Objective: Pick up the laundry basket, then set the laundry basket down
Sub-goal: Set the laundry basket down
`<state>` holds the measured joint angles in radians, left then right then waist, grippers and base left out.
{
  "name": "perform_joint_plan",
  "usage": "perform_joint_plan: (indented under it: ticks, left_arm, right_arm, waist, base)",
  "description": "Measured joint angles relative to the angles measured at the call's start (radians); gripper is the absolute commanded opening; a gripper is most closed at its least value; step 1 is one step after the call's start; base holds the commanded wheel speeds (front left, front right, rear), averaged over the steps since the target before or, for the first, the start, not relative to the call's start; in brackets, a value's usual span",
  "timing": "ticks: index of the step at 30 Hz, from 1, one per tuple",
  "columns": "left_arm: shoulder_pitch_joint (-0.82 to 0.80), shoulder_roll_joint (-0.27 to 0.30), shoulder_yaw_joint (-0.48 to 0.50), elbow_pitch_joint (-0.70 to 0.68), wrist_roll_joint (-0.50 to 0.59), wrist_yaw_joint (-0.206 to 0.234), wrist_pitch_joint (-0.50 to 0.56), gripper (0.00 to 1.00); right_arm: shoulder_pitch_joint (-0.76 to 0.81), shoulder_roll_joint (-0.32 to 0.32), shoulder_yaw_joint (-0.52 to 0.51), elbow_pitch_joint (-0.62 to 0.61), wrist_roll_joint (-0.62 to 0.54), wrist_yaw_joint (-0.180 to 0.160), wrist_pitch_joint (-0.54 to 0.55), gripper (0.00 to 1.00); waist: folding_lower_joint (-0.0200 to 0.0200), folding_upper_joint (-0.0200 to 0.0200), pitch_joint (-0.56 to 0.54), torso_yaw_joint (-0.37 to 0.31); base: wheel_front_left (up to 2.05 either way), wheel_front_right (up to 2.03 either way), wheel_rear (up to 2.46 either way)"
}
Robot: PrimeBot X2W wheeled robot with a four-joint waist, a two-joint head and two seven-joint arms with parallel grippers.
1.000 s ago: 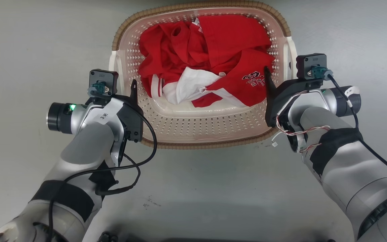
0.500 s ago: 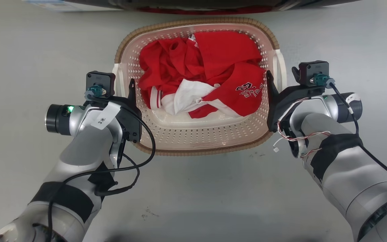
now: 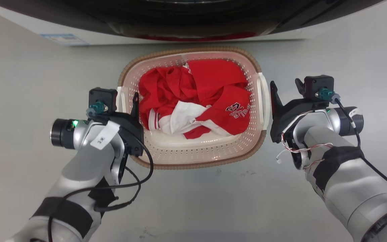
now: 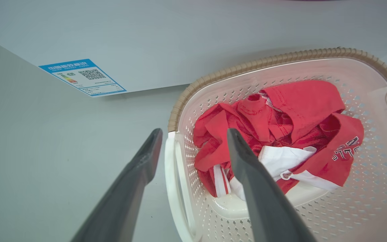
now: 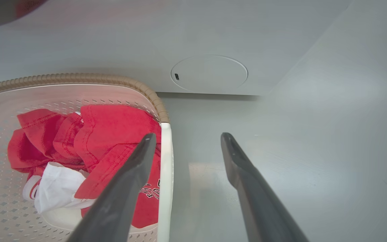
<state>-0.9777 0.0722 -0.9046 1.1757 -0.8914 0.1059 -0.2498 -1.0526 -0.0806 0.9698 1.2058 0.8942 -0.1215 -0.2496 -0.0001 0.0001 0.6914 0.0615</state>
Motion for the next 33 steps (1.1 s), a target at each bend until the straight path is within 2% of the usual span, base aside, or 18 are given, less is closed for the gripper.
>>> perform_joint_plan:
  ticks: [3,14,21,33]
  left_arm:
    - [0.044,0.012,0.026,-0.038,0.014,0.001,0.0,1.0]
    - [0.214,0.054,0.131,-0.208,0.054,0.012,0.0,1.0]
    - [0.353,0.073,0.2,-0.334,0.123,0.018,0.0,1.0]
    - [0.625,0.086,0.401,-0.502,0.297,0.018,0.0,1.0]
  right_arm:
    - [0.028,-0.007,-0.012,-0.014,0.0,0.007,-0.002,1.0]
    - [0.157,-0.054,-0.085,-0.18,-0.035,0.007,-0.003,1.0]
    - [0.274,-0.083,-0.148,-0.321,-0.089,0.004,-0.003,1.0]
    - [0.577,-0.135,-0.281,-0.556,-0.201,-0.003,-0.003,1.0]
  waist:
    - [0.0,0.0,-0.037,-0.004]
    - [-0.0001,-0.0001,-0.189,-0.013]
    - [-0.0002,-0.0001,-0.292,-0.017]
    - [-0.0003,-0.0002,-0.471,-0.021]
  base:
    - [0.0,0.0,0.0]
    - [0.0,0.0,0.0]
    - [0.0,0.0,0.0]
    - [0.0,0.0,0.0]
